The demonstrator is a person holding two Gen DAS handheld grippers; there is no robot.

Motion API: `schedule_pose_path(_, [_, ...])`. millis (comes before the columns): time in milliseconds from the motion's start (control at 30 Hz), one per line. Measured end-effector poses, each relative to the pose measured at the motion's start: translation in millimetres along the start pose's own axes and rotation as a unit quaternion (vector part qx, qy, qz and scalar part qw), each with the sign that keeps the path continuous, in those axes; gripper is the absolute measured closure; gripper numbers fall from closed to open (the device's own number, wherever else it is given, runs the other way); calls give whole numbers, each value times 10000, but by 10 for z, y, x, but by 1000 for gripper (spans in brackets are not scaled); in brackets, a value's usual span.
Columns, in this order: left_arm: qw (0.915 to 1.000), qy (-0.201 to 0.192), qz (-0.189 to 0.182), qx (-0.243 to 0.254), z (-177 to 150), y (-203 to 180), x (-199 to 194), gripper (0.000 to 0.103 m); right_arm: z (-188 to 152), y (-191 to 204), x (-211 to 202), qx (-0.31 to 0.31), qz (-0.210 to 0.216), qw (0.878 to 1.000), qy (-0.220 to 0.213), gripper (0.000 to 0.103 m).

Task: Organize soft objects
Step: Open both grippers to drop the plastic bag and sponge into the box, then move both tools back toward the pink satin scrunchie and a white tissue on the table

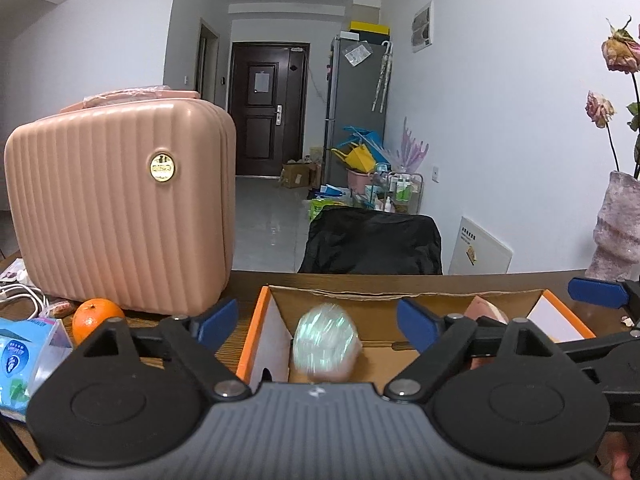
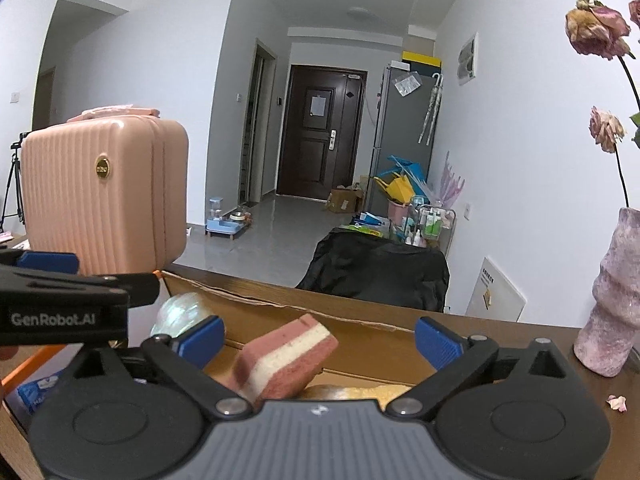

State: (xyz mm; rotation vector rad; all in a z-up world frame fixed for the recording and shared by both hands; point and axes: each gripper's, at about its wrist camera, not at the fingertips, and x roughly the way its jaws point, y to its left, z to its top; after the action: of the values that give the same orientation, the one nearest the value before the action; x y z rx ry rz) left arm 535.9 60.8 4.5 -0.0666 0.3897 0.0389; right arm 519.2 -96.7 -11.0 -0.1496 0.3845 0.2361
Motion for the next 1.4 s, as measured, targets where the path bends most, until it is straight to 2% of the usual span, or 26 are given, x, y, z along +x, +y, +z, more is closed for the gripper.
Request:
schedule_pose_path(200, [9998,-76,157,-75,16,13,-52,0,6,-21,-36,110,-57,9999,-35,1])
schedule_pose_path(500, [9993,-152,262,-196,-21,37,-256,0,-63,-70,-333,237,-55,9995,-203,1])
schedule_pose_path(833, [9989,-200,346,-257,-164,75,-652,0,-219,-133,-810,465,54,9982,-364,1])
schedule_pose_path(1400, [9987,78,442,-251,-598,222,-1266,0,-634,-147,-1499,675,245,9969,-311,1])
